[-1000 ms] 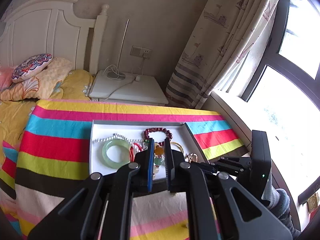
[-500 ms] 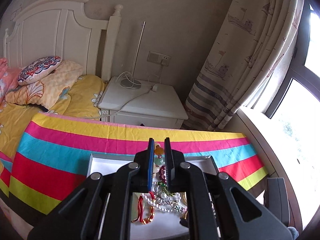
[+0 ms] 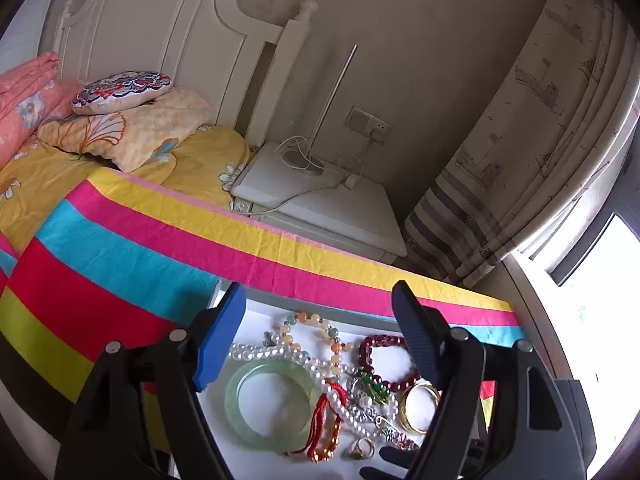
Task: Organize jewelry
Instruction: 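Drop the bead bracelet into the tray with the left tool while the right tool drops the ring, then move the right tool down to the pearl earring on the cover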
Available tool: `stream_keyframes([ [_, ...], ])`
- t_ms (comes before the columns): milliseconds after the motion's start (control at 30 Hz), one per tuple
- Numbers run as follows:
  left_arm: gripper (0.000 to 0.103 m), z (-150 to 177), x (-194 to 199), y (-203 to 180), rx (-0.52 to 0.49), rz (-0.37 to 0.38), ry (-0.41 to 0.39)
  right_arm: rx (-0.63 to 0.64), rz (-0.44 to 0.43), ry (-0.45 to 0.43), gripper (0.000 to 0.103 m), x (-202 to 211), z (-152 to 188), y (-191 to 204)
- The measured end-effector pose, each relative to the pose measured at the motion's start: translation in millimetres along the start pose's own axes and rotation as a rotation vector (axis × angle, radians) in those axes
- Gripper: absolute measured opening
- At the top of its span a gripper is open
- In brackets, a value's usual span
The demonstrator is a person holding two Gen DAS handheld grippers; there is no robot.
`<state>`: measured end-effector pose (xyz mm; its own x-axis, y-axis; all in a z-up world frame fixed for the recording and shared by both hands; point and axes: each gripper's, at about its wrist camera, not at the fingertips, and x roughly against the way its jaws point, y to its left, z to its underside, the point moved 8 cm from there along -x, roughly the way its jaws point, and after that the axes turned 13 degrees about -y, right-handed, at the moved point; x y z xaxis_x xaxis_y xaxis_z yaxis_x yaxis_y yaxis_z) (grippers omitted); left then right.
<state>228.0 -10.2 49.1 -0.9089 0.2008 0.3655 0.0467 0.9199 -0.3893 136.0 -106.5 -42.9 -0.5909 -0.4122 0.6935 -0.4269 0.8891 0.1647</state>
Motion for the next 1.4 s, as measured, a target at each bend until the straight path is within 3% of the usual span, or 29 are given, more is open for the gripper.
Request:
stream_keyframes([
  [167,0.087,15,51,2,-0.026,0.000,-0.053,-0.103,-0.092,-0.051,0.027,23,-7,-7],
  [200,0.089,20,61,2,-0.030,-0.003,-0.058,-0.142,-0.130,-0.080,0.037,30,-13,-7],
  [233,0.090,26,71,4,-0.037,-0.010,-0.059,-0.176,-0.155,-0.109,0.059,37,-18,-9],
  [267,0.091,33,81,6,-0.039,-0.017,-0.061,-0.199,-0.161,-0.129,0.068,42,-22,-11],
  [300,0.093,40,92,10,-0.038,-0.028,-0.062,-0.199,-0.155,-0.145,0.071,47,-25,-11],
  [433,0.097,81,130,29,-0.028,-0.053,-0.026,-0.129,-0.064,-0.217,0.070,72,-27,-10],
  [667,0.097,142,165,53,0.056,-0.039,0.101,-0.167,-0.008,-0.316,0.070,108,29,-15],
  [800,0.097,147,170,46,0.038,0.011,0.091,-0.187,0.017,-0.263,0.070,103,62,-16],
  [1000,0.097,151,159,47,0.077,0.017,0.145,0.012,0.048,-0.189,0.069,104,97,26],
  [1167,0.100,147,158,45,0.077,0.037,0.129,0.088,0.007,-0.150,0.057,94,109,56],
  [1300,0.100,148,158,42,0.070,0.049,0.132,0.100,0.071,-0.121,0.045,89,113,56],
  [1400,0.100,148,159,41,0.069,0.053,0.131,0.097,0.096,-0.114,0.043,88,114,54],
])
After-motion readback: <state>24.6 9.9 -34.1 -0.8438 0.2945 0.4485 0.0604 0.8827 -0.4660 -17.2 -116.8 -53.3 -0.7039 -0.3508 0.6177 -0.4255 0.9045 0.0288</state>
